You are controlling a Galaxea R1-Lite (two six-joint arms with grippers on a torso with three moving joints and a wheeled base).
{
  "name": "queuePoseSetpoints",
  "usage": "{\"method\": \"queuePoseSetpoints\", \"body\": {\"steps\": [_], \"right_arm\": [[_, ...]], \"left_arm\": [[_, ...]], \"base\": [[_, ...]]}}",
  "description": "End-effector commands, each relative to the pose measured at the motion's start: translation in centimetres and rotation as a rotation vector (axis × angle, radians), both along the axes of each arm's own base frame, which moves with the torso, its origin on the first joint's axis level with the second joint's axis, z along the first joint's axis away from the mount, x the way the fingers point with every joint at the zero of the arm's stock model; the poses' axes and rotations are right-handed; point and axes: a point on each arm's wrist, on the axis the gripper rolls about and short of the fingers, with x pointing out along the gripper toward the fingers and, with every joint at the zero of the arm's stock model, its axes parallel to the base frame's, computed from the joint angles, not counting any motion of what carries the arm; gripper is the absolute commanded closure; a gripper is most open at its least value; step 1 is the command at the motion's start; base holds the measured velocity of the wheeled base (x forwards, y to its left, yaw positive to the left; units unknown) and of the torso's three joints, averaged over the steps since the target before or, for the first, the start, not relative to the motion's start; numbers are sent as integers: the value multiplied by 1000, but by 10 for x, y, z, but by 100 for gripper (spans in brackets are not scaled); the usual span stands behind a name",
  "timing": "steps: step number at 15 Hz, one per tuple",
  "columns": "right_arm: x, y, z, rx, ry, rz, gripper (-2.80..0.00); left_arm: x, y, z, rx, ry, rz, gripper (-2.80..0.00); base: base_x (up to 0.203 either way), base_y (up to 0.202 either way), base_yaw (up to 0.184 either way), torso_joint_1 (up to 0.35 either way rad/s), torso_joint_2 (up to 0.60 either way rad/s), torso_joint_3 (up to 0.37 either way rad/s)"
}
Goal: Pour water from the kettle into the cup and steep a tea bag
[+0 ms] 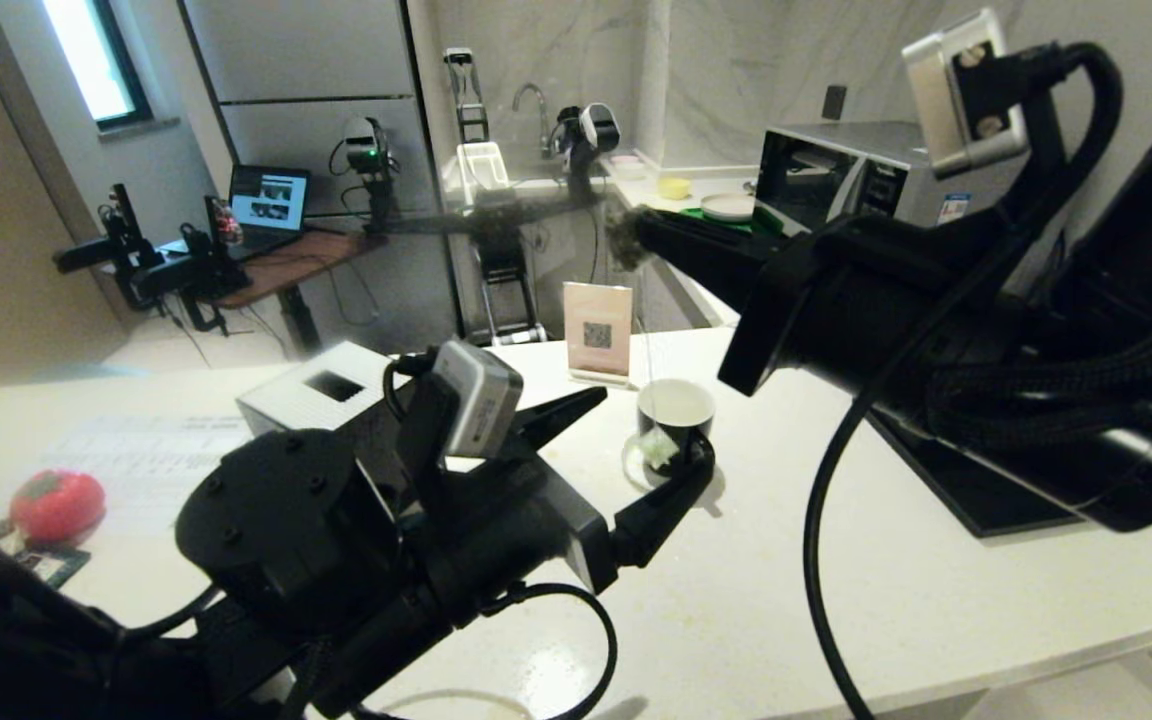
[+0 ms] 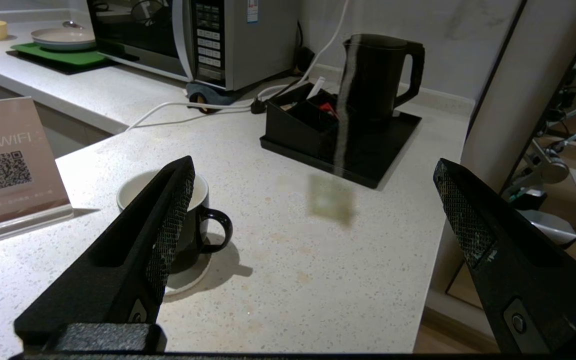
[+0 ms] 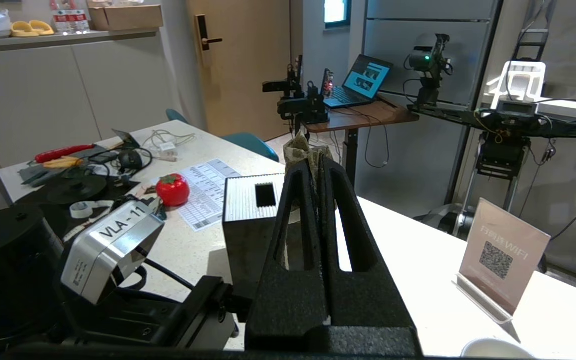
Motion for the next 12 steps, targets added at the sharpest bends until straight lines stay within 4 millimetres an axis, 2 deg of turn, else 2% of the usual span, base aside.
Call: {"method": "queuePoseSetpoints", "body": {"steps": [1, 6, 12], "right_arm": [[-2, 1, 1, 4, -6, 7, 0], [-4, 0, 3, 10, -9, 11, 0], [-4, 0, 4, 13, -12, 11, 0]], "left_arm": [[-1, 1, 2, -9, -5, -1, -280], [-5, 5, -7, 21, 17, -5, -280], [-5, 4, -6, 19, 18, -5, -280]], "base": [[0, 0, 0, 0, 0, 0], [0, 0, 0, 0, 0, 0], [0, 0, 0, 0, 0, 0]]}}
